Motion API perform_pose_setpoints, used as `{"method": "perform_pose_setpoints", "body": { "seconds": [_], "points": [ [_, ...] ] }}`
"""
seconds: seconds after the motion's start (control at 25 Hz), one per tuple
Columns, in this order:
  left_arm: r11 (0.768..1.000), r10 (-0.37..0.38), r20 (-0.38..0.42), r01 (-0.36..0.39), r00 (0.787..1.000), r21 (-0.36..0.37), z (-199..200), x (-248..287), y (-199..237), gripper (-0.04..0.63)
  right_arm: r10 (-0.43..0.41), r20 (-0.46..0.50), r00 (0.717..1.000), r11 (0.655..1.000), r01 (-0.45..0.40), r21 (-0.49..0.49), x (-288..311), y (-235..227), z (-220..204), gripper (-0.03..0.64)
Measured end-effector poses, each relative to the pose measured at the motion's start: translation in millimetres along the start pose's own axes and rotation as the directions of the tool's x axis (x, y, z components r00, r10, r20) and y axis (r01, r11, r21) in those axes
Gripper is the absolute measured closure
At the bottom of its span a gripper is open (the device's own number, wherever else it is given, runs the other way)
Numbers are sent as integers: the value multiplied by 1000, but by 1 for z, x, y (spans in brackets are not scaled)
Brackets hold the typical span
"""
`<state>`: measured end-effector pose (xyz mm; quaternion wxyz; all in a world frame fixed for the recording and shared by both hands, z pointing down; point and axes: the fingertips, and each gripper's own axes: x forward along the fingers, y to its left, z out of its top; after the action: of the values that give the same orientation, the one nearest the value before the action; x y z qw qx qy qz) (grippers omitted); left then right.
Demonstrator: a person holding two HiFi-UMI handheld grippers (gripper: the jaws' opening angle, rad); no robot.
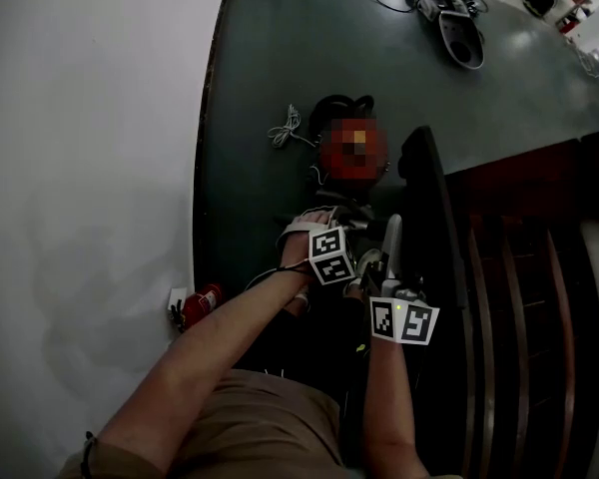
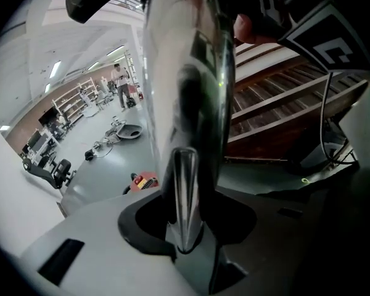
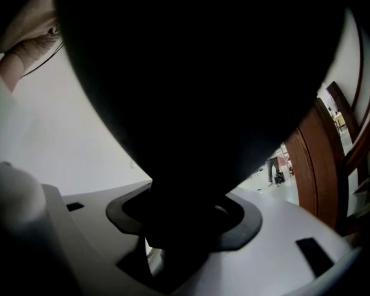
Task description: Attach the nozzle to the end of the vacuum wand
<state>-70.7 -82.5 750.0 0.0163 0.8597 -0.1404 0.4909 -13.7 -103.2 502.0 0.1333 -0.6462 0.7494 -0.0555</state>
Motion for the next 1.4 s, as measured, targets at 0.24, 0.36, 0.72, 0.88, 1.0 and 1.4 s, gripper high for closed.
{"method": "perform_pose_setpoints", "body": {
  "seconds": [0.24, 0.36, 0.72, 0.88, 1.0, 1.4],
  "points": [
    [998, 14, -28, -13, 1000, 64, -5, 0, 1, 453, 25, -45, 999, 1000, -26, -8, 10, 7, -3, 365],
    [996, 37, -43, -33, 998, 86, -7, 0, 3, 453, -17, -89, 996, 1000, 18, 0, 16, 7, -6, 365],
    [989, 122, -12, -121, 992, 90, -1, -1, -5, 457, -145, -118, 982, 989, 144, -22, 13, -4, -7, 365],
    [988, 101, -15, -99, 995, 120, -9, 2, -10, 465, -78, -45, 996, 996, 77, -36, -1, 11, -3, 365],
    [989, 90, -23, -87, 996, 119, -12, -1, -6, 468, 0, 2, 1000, 1000, 0, -24, -6, 23, 0, 365],
    [985, 112, -54, -104, 992, 137, -14, 1, 4, 469, 104, 6, 995, 993, -103, -55, 3, 38, 11, 365]
  ]
}}
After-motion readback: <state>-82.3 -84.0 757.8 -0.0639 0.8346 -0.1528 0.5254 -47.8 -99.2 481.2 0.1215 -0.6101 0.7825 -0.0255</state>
